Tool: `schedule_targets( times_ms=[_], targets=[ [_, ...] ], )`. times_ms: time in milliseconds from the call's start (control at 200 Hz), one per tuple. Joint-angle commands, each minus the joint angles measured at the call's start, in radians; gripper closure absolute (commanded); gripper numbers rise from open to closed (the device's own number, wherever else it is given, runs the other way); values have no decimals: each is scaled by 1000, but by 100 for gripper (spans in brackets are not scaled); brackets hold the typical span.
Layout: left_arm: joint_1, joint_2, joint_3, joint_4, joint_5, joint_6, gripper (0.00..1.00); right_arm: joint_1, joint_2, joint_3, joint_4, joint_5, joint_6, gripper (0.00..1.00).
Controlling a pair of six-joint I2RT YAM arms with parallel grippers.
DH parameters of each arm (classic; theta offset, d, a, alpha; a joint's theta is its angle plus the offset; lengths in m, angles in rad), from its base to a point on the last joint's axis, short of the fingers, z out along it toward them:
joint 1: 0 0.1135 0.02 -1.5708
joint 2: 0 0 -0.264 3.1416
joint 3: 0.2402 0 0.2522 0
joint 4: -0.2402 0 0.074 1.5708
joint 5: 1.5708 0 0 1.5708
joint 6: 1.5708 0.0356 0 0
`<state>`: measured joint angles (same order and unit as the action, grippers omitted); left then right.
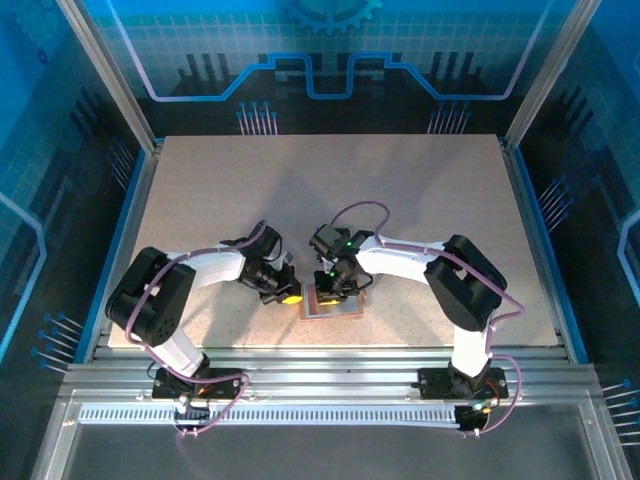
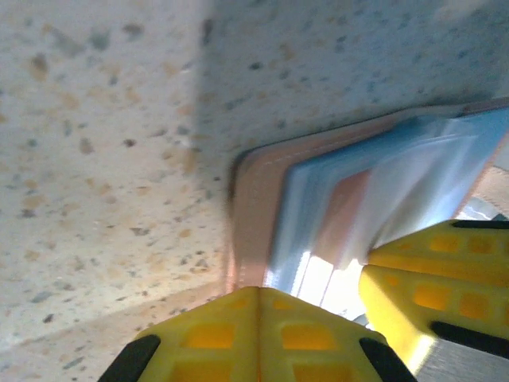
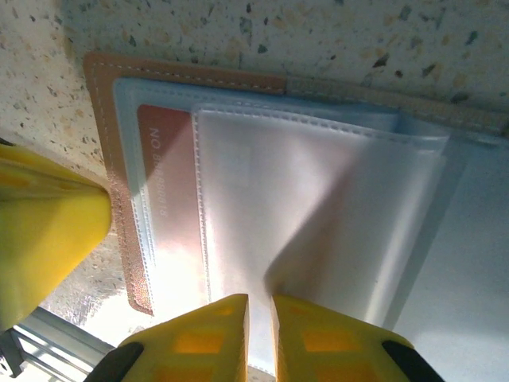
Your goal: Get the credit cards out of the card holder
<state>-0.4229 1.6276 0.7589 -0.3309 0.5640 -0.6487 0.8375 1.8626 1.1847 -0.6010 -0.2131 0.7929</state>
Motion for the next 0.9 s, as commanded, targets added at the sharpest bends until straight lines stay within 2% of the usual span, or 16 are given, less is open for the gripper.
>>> schedule_targets(
  times_ms=[0,330,510,895],
  targets=[
    [-15,-33,28,34,57,-51,94,11,-14,-20,-25,12,2,85],
    [-57,35,16,135,109,-103,94,11,-19,-20,-30,19,2,85],
    [-59,67,12,100,76,-74,94,11,-25,-23,-31,23,8,85],
    [-57,71,13,69,47,-46,94,25,-31,28,-107,87,-3,71]
  ],
)
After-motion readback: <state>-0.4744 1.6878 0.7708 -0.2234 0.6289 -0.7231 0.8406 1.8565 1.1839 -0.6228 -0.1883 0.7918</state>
